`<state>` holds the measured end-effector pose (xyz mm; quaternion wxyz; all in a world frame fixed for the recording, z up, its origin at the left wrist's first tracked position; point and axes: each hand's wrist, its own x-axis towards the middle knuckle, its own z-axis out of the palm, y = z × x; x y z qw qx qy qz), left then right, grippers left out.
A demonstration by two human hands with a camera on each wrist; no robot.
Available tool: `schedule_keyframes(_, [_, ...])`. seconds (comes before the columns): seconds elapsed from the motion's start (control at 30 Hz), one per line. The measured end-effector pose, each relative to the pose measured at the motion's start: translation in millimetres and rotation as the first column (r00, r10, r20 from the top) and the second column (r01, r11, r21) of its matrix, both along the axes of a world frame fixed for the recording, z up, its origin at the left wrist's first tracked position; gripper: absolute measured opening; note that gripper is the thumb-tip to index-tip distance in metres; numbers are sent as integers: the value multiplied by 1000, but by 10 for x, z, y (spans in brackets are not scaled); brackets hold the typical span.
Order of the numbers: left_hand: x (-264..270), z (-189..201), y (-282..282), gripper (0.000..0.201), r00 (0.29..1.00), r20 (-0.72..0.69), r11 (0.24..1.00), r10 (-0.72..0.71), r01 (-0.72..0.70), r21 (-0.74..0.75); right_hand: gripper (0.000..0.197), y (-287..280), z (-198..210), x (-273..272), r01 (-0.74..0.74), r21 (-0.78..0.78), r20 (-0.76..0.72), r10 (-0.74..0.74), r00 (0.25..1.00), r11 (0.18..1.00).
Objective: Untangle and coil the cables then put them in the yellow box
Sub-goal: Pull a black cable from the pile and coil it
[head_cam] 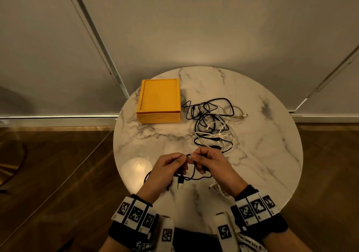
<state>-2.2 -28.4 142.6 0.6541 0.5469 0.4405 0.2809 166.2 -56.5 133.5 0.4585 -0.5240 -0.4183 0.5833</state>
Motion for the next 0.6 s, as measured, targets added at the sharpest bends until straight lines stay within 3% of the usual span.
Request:
schedule_keyframes(0.27, [-128,264,218,11,968,-102,972,-229,223,-69,11,17,78,103,-91,41,139,85,987,995])
schedule_keyframes(0.47, [-157,313,222,13,994,95,985,48,-31,-171,10,-11,85,65,80,152,104,-97,990,985])
schedule_keyframes(0.6, [-140,321,160,16,973,183,968,139,-94,-234,10,-37,85,8,107,202,159,-140,977,974])
